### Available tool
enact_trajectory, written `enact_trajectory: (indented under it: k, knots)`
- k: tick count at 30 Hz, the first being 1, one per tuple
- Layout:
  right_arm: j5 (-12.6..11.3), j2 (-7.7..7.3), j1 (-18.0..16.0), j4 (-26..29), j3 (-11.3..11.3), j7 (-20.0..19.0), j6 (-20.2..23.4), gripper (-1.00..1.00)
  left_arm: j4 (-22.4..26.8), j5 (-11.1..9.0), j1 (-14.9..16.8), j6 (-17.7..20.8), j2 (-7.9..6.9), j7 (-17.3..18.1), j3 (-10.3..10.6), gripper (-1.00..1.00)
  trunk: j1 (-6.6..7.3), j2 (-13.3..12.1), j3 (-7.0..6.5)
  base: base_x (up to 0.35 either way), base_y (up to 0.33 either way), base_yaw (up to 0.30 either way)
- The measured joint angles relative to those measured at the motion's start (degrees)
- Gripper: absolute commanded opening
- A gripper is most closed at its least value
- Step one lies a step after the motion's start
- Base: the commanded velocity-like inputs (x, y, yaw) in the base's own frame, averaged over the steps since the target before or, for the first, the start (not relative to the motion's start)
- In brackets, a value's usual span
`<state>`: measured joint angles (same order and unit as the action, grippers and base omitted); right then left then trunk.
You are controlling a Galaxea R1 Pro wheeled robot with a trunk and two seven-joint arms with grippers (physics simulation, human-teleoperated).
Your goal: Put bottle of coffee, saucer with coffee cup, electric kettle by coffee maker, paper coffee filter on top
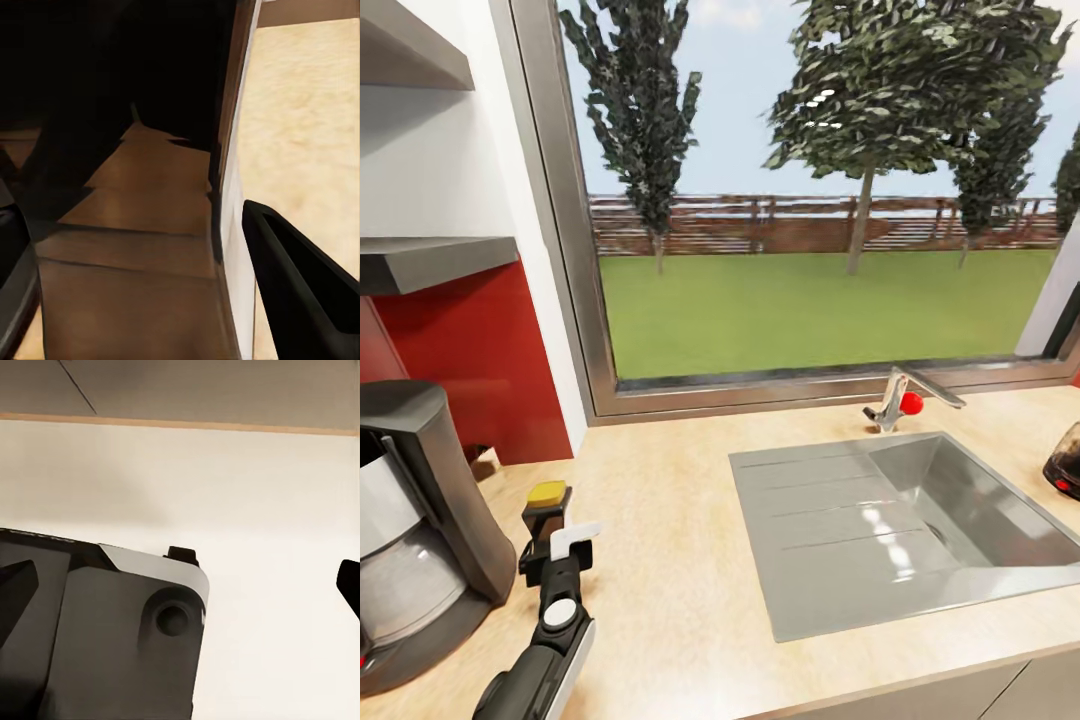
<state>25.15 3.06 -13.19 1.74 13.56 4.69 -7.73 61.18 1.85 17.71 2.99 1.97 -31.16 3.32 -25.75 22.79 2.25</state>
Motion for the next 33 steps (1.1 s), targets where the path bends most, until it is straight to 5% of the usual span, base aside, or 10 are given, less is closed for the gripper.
enact_trajectory:
  k: [33]
  knots:
    - [0.0, 0.00, 0.0, 0.0, 0.0, 0.0, 0.0, 1.00, -3.8, 0.7, 0.9, -3.1, -0.76, 0.1, 0.1, -1.00, 0.01, 0.0, 0.00, 0.000, 0.000, 0.000]
